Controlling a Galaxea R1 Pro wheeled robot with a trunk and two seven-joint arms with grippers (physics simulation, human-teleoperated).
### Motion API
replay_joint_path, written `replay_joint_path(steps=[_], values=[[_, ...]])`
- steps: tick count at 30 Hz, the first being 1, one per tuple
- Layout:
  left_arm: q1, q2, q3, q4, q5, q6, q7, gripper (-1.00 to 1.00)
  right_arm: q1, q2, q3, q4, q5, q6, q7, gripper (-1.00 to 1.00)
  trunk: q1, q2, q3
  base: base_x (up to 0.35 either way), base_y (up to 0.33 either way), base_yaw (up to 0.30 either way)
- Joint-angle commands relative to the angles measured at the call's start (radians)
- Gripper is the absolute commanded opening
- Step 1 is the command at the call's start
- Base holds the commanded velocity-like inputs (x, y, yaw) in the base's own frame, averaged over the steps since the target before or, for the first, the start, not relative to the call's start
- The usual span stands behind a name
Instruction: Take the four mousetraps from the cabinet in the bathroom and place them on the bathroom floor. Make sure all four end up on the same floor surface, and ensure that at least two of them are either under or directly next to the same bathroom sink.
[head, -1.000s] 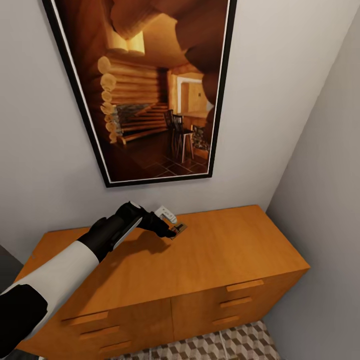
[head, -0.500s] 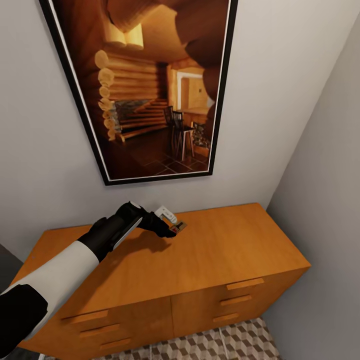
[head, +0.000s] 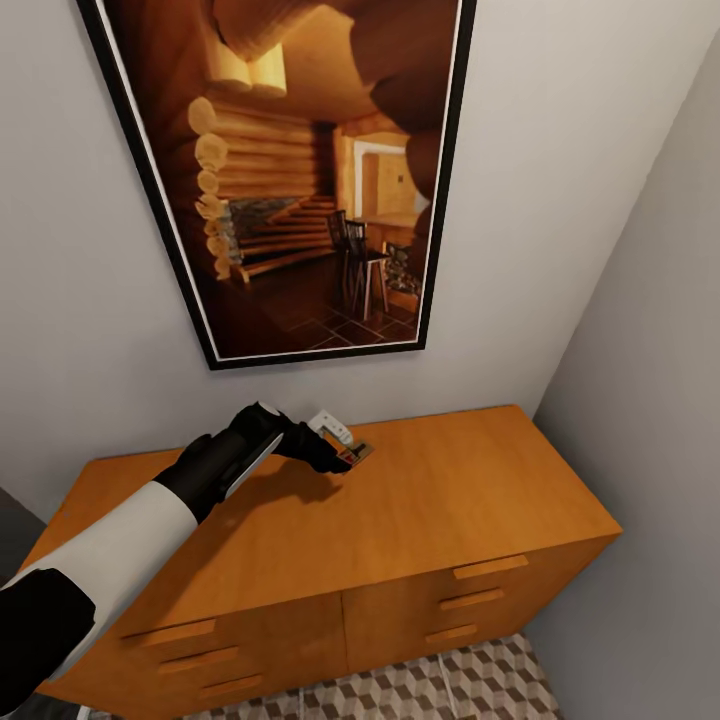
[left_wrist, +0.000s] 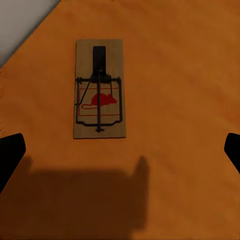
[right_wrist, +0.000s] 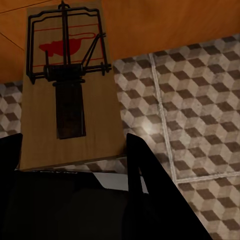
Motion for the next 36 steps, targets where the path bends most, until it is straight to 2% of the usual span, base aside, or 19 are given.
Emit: replay_joint_path(steps=[1,6,11,15,23,29,36], values=[[-0.001,0.001,-0.003,-0.001,0.010,0.007,0.005,1.00,-0.001,0.000,0.004,0.001,-0.014,-0.002,0.009,-1.00,0.001,-0.002,-0.002,0.000,0.000,0.000],[-0.001,0.003,0.009,-0.002,0.009,0.007,0.005,1.00,-0.001,0.000,0.004,0.001,-0.014,-0.002,0.009,-1.00,0.001,-0.002,-0.002,0.000,0.000,0.000],[-0.001,0.002,0.066,0.000,0.009,0.007,0.004,1.00,-0.001,0.000,0.004,0.001,-0.014,-0.002,0.009,-1.00,0.001,-0.002,-0.002,0.000,0.000,0.000],[-0.001,0.002,0.073,0.001,0.008,0.007,0.004,1.00,-0.001,0.001,0.004,0.001,-0.014,-0.002,0.009,-1.00,0.001,-0.002,-0.002,0.000,0.000,0.000],[-0.001,0.000,0.074,0.001,0.009,0.007,0.004,1.00,-0.001,0.001,0.004,0.001,-0.014,-0.002,0.009,-1.00,0.001,-0.002,-0.002,0.040,-0.013,0.000],[-0.001,-0.015,0.070,0.010,0.009,0.007,0.002,1.00,-0.001,0.001,0.003,0.001,-0.014,-0.002,0.009,-1.00,0.001,-0.002,-0.002,0.102,-0.058,0.000],[-0.001,-0.018,0.032,0.019,0.010,0.007,0.002,1.00,-0.001,0.001,0.004,0.001,-0.014,-0.002,0.009,-1.00,0.001,-0.002,-0.002,0.010,-0.005,0.000]])
